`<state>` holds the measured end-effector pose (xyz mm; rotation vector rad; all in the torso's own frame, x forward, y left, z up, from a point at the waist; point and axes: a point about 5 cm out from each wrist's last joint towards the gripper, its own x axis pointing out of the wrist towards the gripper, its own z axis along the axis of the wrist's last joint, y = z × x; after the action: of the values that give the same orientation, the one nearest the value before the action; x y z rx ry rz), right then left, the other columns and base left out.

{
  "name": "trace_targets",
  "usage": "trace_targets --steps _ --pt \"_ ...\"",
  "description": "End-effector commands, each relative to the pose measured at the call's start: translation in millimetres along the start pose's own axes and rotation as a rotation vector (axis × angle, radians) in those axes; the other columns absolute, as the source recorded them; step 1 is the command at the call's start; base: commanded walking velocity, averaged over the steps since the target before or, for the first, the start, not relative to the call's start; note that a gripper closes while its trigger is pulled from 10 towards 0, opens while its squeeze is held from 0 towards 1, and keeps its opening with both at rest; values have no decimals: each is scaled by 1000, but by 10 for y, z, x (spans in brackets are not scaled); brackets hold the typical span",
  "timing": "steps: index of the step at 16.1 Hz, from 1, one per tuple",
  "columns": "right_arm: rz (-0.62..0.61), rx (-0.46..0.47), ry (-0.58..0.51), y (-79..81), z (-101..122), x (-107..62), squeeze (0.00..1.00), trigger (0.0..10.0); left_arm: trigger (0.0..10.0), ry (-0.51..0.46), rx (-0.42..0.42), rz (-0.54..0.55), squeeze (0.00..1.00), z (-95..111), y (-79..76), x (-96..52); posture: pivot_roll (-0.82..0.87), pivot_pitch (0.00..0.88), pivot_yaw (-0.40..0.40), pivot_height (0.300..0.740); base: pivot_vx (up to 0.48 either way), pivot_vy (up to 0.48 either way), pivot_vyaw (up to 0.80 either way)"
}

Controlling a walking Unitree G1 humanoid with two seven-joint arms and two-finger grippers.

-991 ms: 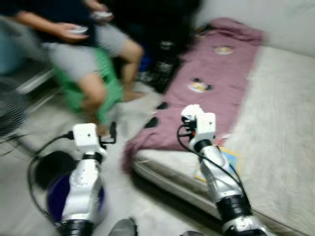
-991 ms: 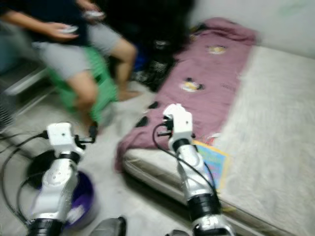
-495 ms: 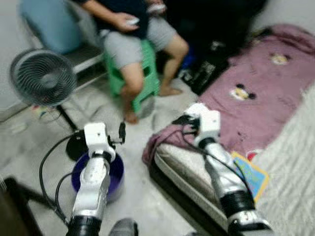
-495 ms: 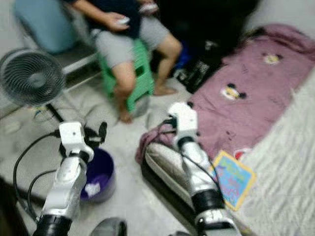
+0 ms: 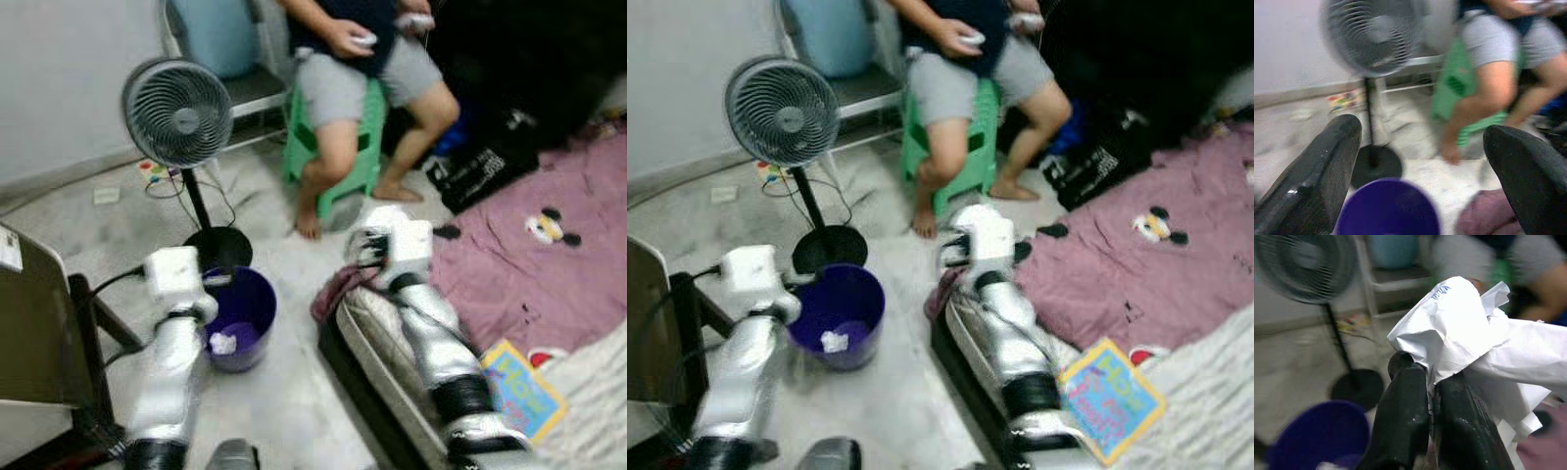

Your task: Clean up the room

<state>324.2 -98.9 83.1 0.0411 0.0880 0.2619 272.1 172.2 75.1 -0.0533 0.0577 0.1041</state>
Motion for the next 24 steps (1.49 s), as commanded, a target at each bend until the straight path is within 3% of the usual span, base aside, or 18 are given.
trace_targets --steps 1,14,24 --pt "-11 -17 1 -73 4 -6 0 10000 10000 -16 -7 -10 0 47 -43 23 7 42 -48 740 0 0 0" --pt "-16 -28 -15 -92 30 -6 0 10000 10000 -6 -3 -42 0 58 -97 65 -15 56 -32 740 0 0 738" --pt "-28 -15 -13 -96 30 -2 0 10000 10000 -9 -2 -65 0 75 -109 71 -19 65 -29 740 0 0 456"
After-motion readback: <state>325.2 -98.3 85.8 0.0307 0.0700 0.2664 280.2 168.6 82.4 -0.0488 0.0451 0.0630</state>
